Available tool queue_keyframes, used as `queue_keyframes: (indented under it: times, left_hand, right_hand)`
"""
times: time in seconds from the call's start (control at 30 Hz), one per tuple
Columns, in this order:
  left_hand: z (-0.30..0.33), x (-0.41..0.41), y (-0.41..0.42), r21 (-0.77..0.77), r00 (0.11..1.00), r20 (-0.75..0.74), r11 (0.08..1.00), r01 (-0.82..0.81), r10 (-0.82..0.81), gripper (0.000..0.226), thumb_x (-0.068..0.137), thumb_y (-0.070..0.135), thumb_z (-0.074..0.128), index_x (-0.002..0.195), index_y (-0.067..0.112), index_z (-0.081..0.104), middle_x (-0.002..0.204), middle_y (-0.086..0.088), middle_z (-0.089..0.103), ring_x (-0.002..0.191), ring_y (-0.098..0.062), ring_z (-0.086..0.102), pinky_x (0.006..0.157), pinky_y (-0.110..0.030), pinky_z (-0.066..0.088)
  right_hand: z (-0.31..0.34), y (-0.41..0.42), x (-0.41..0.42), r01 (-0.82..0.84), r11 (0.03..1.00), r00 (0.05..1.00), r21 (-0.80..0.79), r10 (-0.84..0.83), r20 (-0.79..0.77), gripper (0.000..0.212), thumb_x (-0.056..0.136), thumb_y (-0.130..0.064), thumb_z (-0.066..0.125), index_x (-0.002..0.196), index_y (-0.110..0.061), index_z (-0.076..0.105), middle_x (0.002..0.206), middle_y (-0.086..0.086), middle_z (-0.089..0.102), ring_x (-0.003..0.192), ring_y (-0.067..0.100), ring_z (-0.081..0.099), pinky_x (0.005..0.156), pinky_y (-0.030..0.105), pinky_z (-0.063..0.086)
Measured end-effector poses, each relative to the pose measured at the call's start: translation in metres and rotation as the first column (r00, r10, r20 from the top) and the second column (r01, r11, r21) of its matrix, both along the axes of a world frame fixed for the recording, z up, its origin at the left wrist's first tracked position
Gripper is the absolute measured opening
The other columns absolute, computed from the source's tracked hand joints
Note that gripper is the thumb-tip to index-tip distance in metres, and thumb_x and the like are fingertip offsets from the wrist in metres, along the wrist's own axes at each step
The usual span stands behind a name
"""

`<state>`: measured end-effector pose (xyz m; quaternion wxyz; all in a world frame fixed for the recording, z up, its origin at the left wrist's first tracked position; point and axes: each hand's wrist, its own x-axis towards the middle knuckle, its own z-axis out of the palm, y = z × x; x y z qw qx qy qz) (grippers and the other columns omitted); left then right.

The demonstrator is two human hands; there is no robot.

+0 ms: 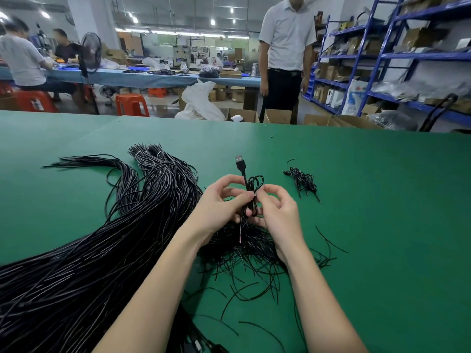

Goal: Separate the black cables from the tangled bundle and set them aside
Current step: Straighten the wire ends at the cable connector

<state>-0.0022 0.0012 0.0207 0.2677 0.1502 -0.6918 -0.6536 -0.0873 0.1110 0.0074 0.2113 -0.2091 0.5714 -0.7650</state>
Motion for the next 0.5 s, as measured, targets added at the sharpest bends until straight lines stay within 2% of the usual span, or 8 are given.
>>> queue_keyframes:
  times: [0.07,0.17,0.23,0.3,0.33,0.4,0.47,0.5]
  left_hand:
    - [0.000,-0.001,0.003,-0.028,0.998,-0.001,0.998,-0.057,0.057,0.024,0.089,0.012,0.076,0.105,0.016,0.057,0.087,-0.008,0.074,0.058,-0.018,0.061,0.047,-0.023,0.047]
    - [0.000,-0.002,0.003,-0.189,0.994,0.025,0.977,-0.101,0.108,0.017,0.090,0.012,0.074,0.097,0.015,0.059,0.080,-0.004,0.073,0.057,-0.021,0.065,0.044,-0.025,0.047]
    - [0.001,-0.003,0.006,-0.312,0.988,0.047,0.942,-0.122,0.144,0.015,0.090,0.013,0.071,0.093,0.017,0.057,0.075,0.000,0.070,0.053,-0.018,0.065,0.044,-0.024,0.047]
    - [0.000,-0.004,0.010,-0.443,0.979,0.064,0.885,-0.147,0.195,0.017,0.090,0.015,0.070,0.090,0.019,0.054,0.076,0.003,0.069,0.050,-0.011,0.059,0.047,-0.023,0.048]
    - [-0.001,-0.005,0.010,-0.484,0.972,0.067,0.859,-0.164,0.224,0.016,0.089,0.016,0.070,0.089,0.019,0.054,0.077,0.003,0.069,0.051,-0.010,0.057,0.050,-0.022,0.047]
    - [-0.002,-0.005,0.010,-0.467,0.962,0.075,0.861,-0.199,0.263,0.013,0.090,0.015,0.069,0.091,0.020,0.057,0.081,0.001,0.071,0.056,-0.012,0.062,0.055,-0.024,0.050]
    - [-0.002,-0.004,0.008,-0.335,0.965,0.087,0.920,-0.205,0.247,0.010,0.092,0.010,0.064,0.096,0.020,0.062,0.088,-0.003,0.074,0.058,-0.019,0.068,0.061,-0.028,0.057]
    - [-0.001,-0.004,0.007,-0.246,0.973,0.090,0.951,-0.185,0.213,0.014,0.094,0.007,0.060,0.100,0.018,0.065,0.092,-0.005,0.075,0.059,-0.020,0.068,0.064,-0.031,0.059]
  right_hand:
    - [-0.003,-0.002,0.001,0.060,0.998,0.997,-0.003,-0.060,-0.057,0.006,0.102,-0.015,0.060,0.106,-0.019,0.062,0.080,-0.006,0.075,0.054,0.012,0.067,0.057,0.028,0.058]
    - [-0.006,-0.003,0.002,0.139,0.988,0.967,0.059,-0.123,-0.225,0.019,0.102,-0.014,0.056,0.111,-0.024,0.069,0.072,-0.016,0.071,0.053,0.008,0.064,0.059,0.032,0.061]
    - [-0.009,-0.003,0.002,0.245,0.958,0.892,0.148,-0.163,-0.421,0.024,0.102,-0.021,0.054,0.112,-0.032,0.073,0.069,-0.007,0.074,0.060,0.016,0.069,0.068,0.041,0.064]
    - [-0.013,-0.003,0.002,0.289,0.935,0.821,0.207,-0.131,-0.555,0.026,0.103,-0.027,0.050,0.106,-0.043,0.070,0.071,0.007,0.073,0.066,0.029,0.068,0.074,0.049,0.062]
    - [-0.015,-0.003,0.001,0.269,0.933,0.819,0.239,-0.091,-0.566,0.026,0.103,-0.030,0.048,0.108,-0.045,0.069,0.073,0.006,0.073,0.067,0.029,0.066,0.075,0.049,0.061]
    - [-0.015,-0.003,0.000,0.160,0.939,0.878,0.304,0.006,-0.479,0.032,0.102,-0.034,0.049,0.130,-0.034,0.066,0.084,-0.013,0.075,0.071,0.015,0.070,0.080,0.046,0.062]
    - [-0.014,-0.003,-0.004,0.070,0.940,0.918,0.334,0.070,-0.389,0.047,0.100,-0.036,0.059,0.146,-0.026,0.055,0.091,-0.031,0.071,0.072,0.010,0.075,0.083,0.038,0.062]
    - [-0.015,-0.002,-0.007,0.062,0.938,0.924,0.341,0.076,-0.375,0.053,0.097,-0.035,0.064,0.149,-0.028,0.051,0.092,-0.030,0.070,0.069,0.011,0.076,0.083,0.033,0.062]
